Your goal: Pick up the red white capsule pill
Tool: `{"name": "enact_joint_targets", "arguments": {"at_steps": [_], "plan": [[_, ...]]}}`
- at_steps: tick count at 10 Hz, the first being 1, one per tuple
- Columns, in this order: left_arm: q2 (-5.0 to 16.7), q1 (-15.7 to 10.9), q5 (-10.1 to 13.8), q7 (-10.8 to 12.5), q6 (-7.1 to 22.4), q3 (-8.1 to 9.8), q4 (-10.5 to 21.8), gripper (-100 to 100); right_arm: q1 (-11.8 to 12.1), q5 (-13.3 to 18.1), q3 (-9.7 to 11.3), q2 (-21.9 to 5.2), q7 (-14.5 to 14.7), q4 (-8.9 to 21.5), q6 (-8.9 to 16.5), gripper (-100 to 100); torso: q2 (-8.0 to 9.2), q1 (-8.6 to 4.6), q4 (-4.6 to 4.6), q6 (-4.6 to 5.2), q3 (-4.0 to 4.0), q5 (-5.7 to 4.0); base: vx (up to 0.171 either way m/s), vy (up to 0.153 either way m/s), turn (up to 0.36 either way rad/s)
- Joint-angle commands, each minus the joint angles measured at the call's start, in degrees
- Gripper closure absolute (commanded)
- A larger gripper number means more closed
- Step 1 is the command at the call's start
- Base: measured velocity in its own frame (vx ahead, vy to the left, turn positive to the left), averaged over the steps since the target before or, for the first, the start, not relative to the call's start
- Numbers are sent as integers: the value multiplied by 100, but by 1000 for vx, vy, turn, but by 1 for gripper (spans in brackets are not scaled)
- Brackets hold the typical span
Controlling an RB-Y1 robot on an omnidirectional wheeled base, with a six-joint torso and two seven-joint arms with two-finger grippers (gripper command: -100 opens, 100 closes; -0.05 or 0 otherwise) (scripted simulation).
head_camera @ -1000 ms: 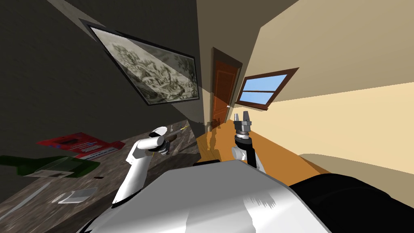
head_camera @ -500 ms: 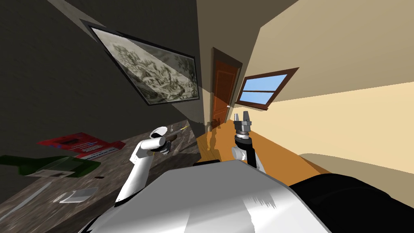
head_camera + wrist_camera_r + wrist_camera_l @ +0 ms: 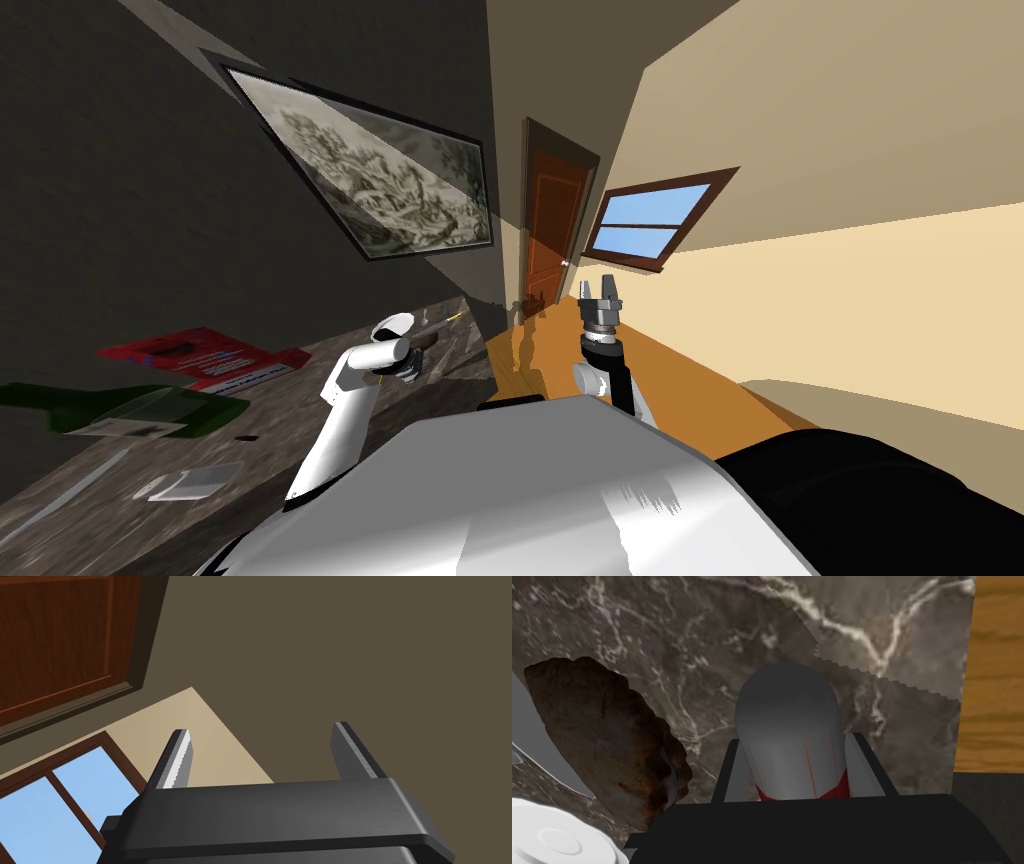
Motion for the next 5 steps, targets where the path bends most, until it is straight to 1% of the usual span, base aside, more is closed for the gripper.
{"name": "enact_joint_targets", "arguments": {"at_steps": [1, 3, 4, 5], "plan": [[54, -9, 68, 4, 187, 65, -162, 100, 0, 0, 0, 0, 0, 0, 0, 0, 0, 0, 0, 0, 0, 0, 2, -7, -2], [94, -2, 129, 22, 384, 125, -346, 100, 0, 0, 0, 0, 0, 0, 0, 0, 2, -6, 2, -1, 2, -3, 4, -10, 2], [83, 7, 115, 12, 315, 111, -304, 100, 0, 0, 0, 0, 0, 0, 0, 0, 3, -6, 2, -2, 2, -3, 0, 0, 0], [86, 7, 118, 13, 336, 115, -316, 0, 0, 0, 0, 0, 0, 0, 0, 0, 2, -4, 1, -1, 1, -1, 0, 0, 0]]}}
